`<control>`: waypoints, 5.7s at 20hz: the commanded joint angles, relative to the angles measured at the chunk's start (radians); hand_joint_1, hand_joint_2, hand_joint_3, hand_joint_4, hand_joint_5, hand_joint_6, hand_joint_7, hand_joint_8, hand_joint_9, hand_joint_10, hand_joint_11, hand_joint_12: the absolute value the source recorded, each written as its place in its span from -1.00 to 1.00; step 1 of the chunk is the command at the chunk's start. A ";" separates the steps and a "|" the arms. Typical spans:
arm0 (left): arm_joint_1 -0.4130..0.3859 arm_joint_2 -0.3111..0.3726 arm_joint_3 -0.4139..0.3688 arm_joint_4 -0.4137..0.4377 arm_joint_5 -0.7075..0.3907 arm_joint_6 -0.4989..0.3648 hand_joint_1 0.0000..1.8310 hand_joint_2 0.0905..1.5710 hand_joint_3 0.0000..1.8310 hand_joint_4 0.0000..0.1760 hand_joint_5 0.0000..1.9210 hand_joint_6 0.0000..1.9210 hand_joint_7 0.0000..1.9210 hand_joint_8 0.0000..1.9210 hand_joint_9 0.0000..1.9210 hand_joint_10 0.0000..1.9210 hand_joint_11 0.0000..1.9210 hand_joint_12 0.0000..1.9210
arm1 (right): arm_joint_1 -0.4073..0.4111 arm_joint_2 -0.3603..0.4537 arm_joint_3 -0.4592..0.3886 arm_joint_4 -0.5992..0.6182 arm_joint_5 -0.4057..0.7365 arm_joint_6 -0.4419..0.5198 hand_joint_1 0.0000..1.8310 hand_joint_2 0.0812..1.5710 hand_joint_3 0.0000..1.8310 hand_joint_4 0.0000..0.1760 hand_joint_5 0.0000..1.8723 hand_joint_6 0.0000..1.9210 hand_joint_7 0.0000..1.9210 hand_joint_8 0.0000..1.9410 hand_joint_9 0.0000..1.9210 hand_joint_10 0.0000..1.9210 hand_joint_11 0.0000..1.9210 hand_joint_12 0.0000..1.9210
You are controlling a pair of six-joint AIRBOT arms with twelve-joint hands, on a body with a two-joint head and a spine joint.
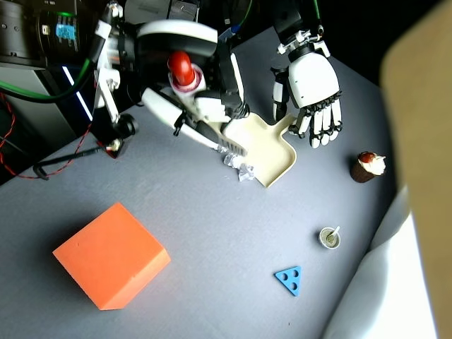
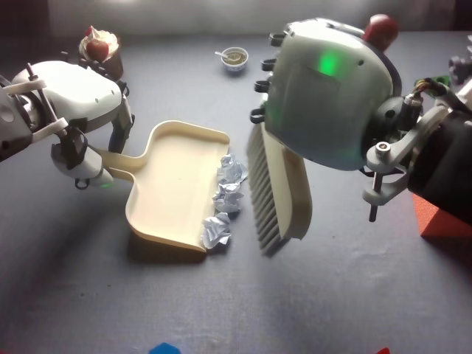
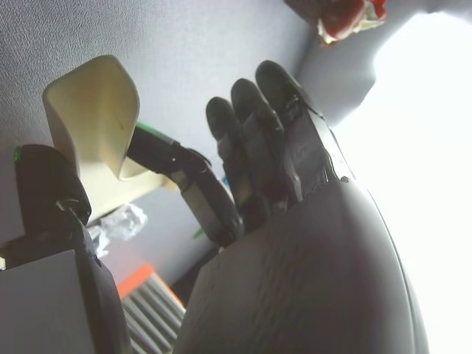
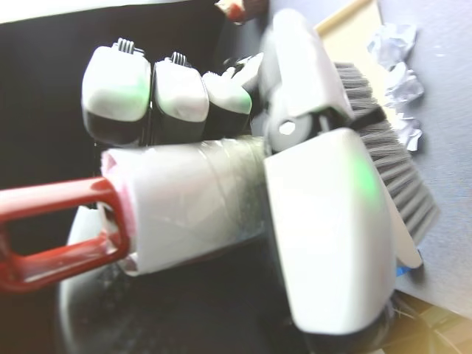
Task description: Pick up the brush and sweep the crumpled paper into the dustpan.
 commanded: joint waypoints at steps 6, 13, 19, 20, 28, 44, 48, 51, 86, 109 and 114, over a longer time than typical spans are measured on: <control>-0.005 -0.003 0.001 0.016 -0.084 0.006 0.19 0.38 -1.00 -1.00 0.03 0.00 -0.43 -1.00 -0.51 -1.00 -0.82 -0.32 | -0.052 -0.033 0.050 -0.001 0.155 -0.015 0.26 0.42 -1.00 -1.00 -0.01 0.12 0.14 1.00 0.28 1.00 0.34 1.00; -0.007 -0.002 0.002 0.014 -0.088 0.006 0.16 0.39 -1.00 -0.53 0.02 0.02 -0.45 -1.00 -0.56 -0.99 -0.88 -0.26 | -0.074 -0.121 0.100 -0.001 0.178 -0.015 0.26 0.42 -1.00 -1.00 -0.01 0.09 0.19 1.00 0.33 1.00 0.36 1.00; -0.011 -0.002 0.003 0.013 -0.093 0.006 0.20 0.35 -1.00 -1.00 0.08 -0.08 -0.41 -1.00 -0.51 -1.00 -0.82 -0.29 | -0.082 -0.217 0.187 0.041 0.227 -0.015 0.36 0.43 -1.00 -1.00 -0.07 0.63 0.10 1.00 0.22 1.00 0.27 1.00; -0.010 -0.002 0.003 0.013 -0.093 0.006 0.21 0.34 -1.00 -1.00 0.10 -0.11 -0.41 -1.00 -0.50 -1.00 -0.80 -0.30 | -0.082 -0.232 0.202 0.078 0.239 -0.015 0.36 0.42 -1.00 -1.00 -0.04 0.59 0.11 1.00 0.22 1.00 0.28 1.00; -0.010 -0.002 0.004 0.011 -0.095 0.006 0.21 0.33 -1.00 -1.00 0.12 -0.14 -0.44 -1.00 -0.53 -1.00 -0.78 -0.38 | -0.053 -0.289 0.242 0.046 0.310 -0.003 0.40 0.43 -1.00 -1.00 -0.10 0.93 0.13 1.00 0.24 1.00 0.30 1.00; -0.012 -0.001 0.003 0.002 -0.101 0.006 0.20 0.34 -1.00 -0.72 0.10 -0.11 -0.42 -1.00 -0.52 -1.00 -0.80 -0.37 | 0.005 -0.155 0.188 -0.046 0.171 -0.012 0.35 0.47 -1.00 -1.00 -0.10 0.95 0.17 1.00 0.28 1.00 0.32 1.00; -0.013 0.000 0.004 0.001 -0.102 0.006 0.20 0.36 -1.00 -1.00 0.06 -0.05 -0.42 -0.99 -0.54 -0.99 -0.82 -0.37 | 0.004 -0.162 0.209 -0.046 0.082 -0.014 0.34 0.46 -1.00 -1.00 -0.09 0.77 0.17 1.00 0.29 1.00 0.32 1.00; -0.013 -0.001 0.003 0.000 -0.102 0.006 0.19 0.36 -1.00 -0.92 0.07 -0.06 -0.42 -1.00 -0.53 -1.00 -0.82 -0.36 | -0.011 -0.197 0.240 -0.046 0.086 -0.014 0.34 0.45 -1.00 -1.00 -0.09 0.82 0.15 1.00 0.28 1.00 0.31 1.00; 0.013 -0.001 -0.012 -0.052 -0.132 0.006 0.20 0.36 -1.00 -0.95 0.07 -0.07 -0.43 -1.00 -0.52 -1.00 -0.82 -0.31 | -0.025 -0.247 0.263 -0.218 0.151 0.136 0.31 0.47 -1.00 -1.00 -0.10 0.68 0.17 1.00 0.28 1.00 0.31 1.00; 0.013 0.006 -0.016 -0.064 -0.143 0.005 0.20 0.35 -1.00 -0.87 0.08 -0.08 -0.41 -1.00 -0.52 -1.00 -0.83 -0.34 | -0.003 -0.191 0.232 -0.297 0.153 0.131 0.33 0.46 -1.00 -1.00 -0.12 0.84 0.14 1.00 0.27 1.00 0.32 1.00; 0.012 0.007 -0.015 -0.066 -0.146 0.005 0.20 0.35 -1.00 -1.00 0.09 -0.09 -0.42 -1.00 -0.52 -1.00 -0.82 -0.33 | -0.035 -0.191 0.233 -0.260 0.158 0.097 0.34 0.45 -1.00 -1.00 -0.10 0.67 0.15 1.00 0.28 1.00 0.33 1.00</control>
